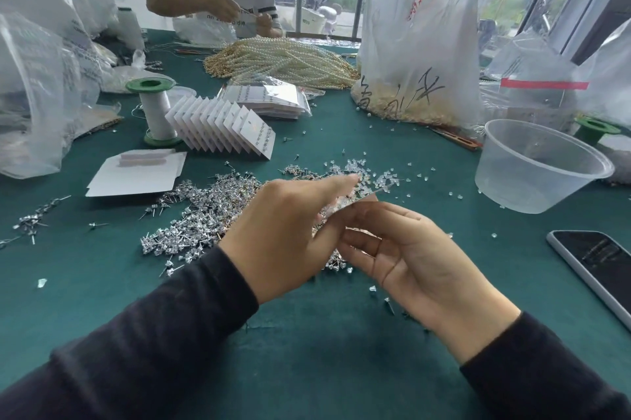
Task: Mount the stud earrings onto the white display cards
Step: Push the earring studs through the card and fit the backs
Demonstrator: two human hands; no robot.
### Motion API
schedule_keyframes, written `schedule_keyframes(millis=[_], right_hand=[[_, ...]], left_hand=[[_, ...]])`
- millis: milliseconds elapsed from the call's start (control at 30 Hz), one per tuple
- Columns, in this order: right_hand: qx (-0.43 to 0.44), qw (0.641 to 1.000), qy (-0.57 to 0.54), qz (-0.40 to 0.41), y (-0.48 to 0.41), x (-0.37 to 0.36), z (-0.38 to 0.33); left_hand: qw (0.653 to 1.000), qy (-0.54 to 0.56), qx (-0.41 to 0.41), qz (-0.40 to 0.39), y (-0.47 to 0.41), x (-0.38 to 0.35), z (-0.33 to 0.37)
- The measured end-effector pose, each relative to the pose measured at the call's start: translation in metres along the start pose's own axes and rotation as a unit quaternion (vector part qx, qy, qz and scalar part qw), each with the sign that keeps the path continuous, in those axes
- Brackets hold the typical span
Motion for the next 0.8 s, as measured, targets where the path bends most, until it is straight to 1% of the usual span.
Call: schedule_keyframes(millis=[133, 167, 233, 267, 300, 333, 367, 400, 433, 467, 500, 567, 633, 667, 733, 800], right_hand=[[0.027, 0.998, 0.052, 0.014, 0.001, 0.001, 0.000], [0.036, 0.997, 0.070, 0.012, 0.001, 0.002, -0.003], [0.064, 0.991, 0.119, 0.022, 0.002, 0.010, -0.014], [0.095, 0.977, 0.183, 0.054, 0.002, 0.019, -0.023], [0.135, 0.943, 0.283, 0.112, 0.001, 0.032, -0.033], [0.164, 0.881, 0.403, 0.186, -0.001, 0.047, -0.043], [0.172, 0.801, 0.515, 0.251, -0.003, 0.062, -0.050], [0.150, 0.740, 0.590, 0.285, -0.005, 0.074, -0.054], [0.113, 0.709, 0.632, 0.292, -0.008, 0.083, -0.054], [0.073, 0.703, 0.648, 0.282, -0.011, 0.089, -0.051], [0.038, 0.706, 0.656, 0.265, -0.014, 0.092, -0.046], [0.005, 0.699, 0.674, 0.239, -0.018, 0.093, -0.039], [0.013, 0.686, 0.687, 0.239, -0.019, 0.091, -0.038], [0.020, 0.686, 0.688, 0.237, -0.019, 0.090, -0.038], [0.026, 0.691, 0.687, 0.224, -0.019, 0.089, -0.036], [0.035, 0.689, 0.692, 0.214, -0.018, 0.085, -0.035]], left_hand=[[1.000, -0.005, -0.001, -0.019, -0.002, 0.001, 0.001], [1.000, -0.011, 0.007, -0.009, -0.003, 0.003, 0.001], [0.998, -0.016, 0.041, 0.036, -0.004, 0.007, -0.001], [0.996, -0.005, 0.065, 0.058, -0.003, 0.009, -0.003], [0.993, 0.016, 0.093, 0.074, -0.003, 0.011, -0.006], [0.988, 0.041, 0.123, 0.084, -0.003, 0.012, -0.009], [0.982, 0.062, 0.150, 0.094, -0.003, 0.013, -0.011], [0.976, 0.079, 0.175, 0.105, -0.003, 0.014, -0.013], [0.970, 0.092, 0.198, 0.111, -0.003, 0.013, -0.015], [0.964, 0.105, 0.220, 0.111, -0.002, 0.011, -0.017], [0.958, 0.121, 0.239, 0.104, -0.002, 0.009, -0.019], [0.944, 0.167, 0.272, 0.087, -0.001, 0.002, -0.022], [0.922, 0.235, 0.297, 0.073, 0.001, -0.004, -0.023], [0.913, 0.261, 0.307, 0.069, 0.001, -0.006, -0.023], [0.902, 0.282, 0.321, 0.066, 0.001, -0.008, -0.023], [0.897, 0.287, 0.329, 0.067, 0.001, -0.007, -0.022]])
Point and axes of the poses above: each hand's wrist, its own y-axis away from the middle knuckle, its own x-axis out of the back of the hand, z = x × y, the point moved 2 cm from there along -y, towards the middle knuckle, and after that the axes turned 9 degrees about y, right-handed, at the moved point
